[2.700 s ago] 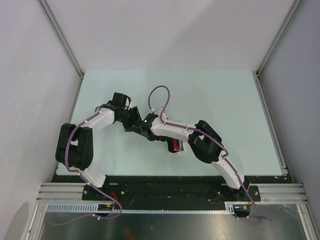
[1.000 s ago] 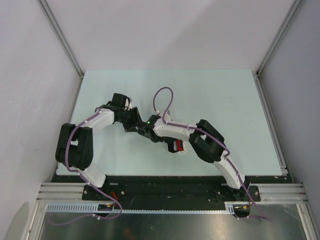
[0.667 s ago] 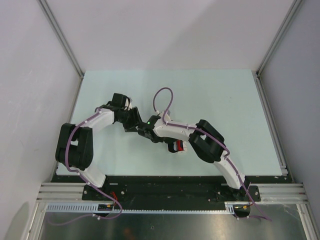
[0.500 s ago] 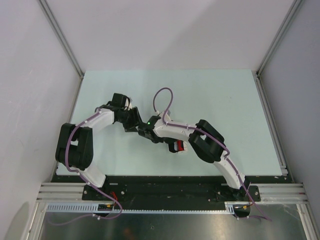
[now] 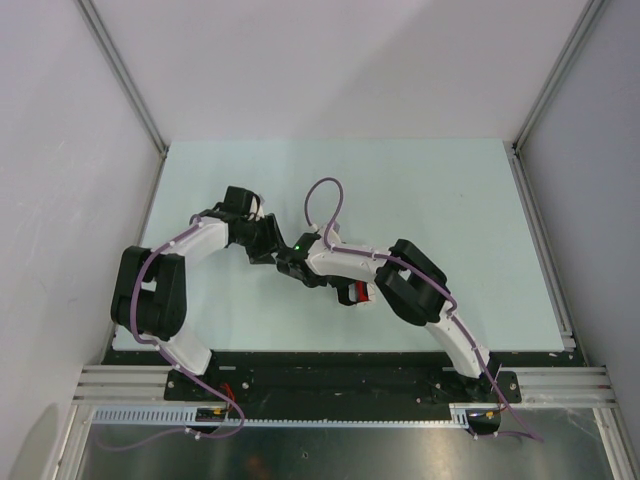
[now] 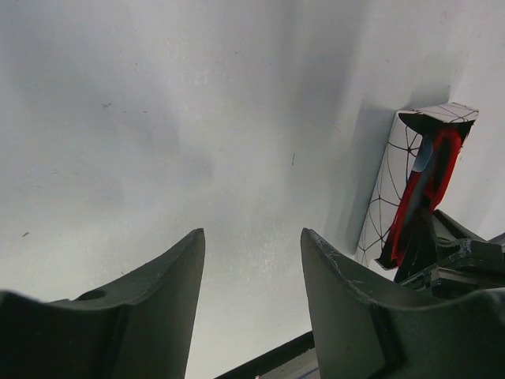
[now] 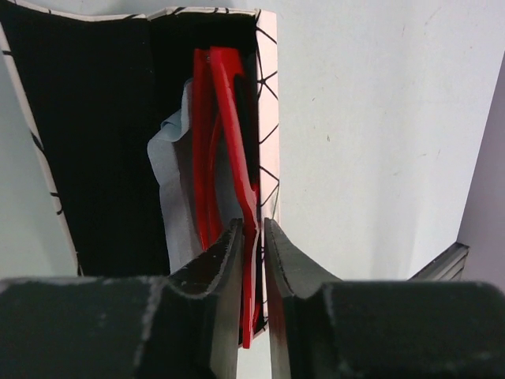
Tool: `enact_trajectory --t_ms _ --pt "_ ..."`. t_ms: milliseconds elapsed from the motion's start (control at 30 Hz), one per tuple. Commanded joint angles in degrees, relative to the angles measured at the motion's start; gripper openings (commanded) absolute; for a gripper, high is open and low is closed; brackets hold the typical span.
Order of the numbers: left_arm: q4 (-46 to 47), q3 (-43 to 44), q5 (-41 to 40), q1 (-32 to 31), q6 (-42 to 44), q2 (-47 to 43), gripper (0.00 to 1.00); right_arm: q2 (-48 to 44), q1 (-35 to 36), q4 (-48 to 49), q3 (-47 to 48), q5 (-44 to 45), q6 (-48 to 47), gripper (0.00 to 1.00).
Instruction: Organize the sunglasses
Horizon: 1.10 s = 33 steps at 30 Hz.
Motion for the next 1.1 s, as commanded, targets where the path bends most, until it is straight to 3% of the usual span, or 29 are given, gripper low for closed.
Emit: enact_trajectory --t_ms 0,267,600,767,900,1067 --pt "1.3 -0.2 1.3 0.4 1.1 -0.2 0.57 -0.4 0.2 -7.5 1.0 0.7 -0.9 0.23" --pt "1.3 -0.3 1.4 0.4 1.1 -0.3 0.57 -1.0 0.3 -7.4 1.8 0.7 -1.3 0.35" --pt "1.3 -0.3 1.2 0.4 1.1 -0.2 0.57 -3.1 1.0 -7.1 2.6 -0.4 -1.7 0.39" --pt "1.3 -0.4 1.1 0.4 1.1 -0.2 0.57 -3.9 1.1 -6.6 2.6 -0.8 -1.8 0.36" --pt "1.3 -0.4 1.1 0.4 1.1 -0.3 0.57 -4.0 1.4 -6.2 2.6 -1.2 -2.3 0.25" --pt "1.3 -0.4 1.0 0.4 1.1 -0.2 0.57 -4.0 1.8 -5.7 2.6 -1.1 -2.9 0.26"
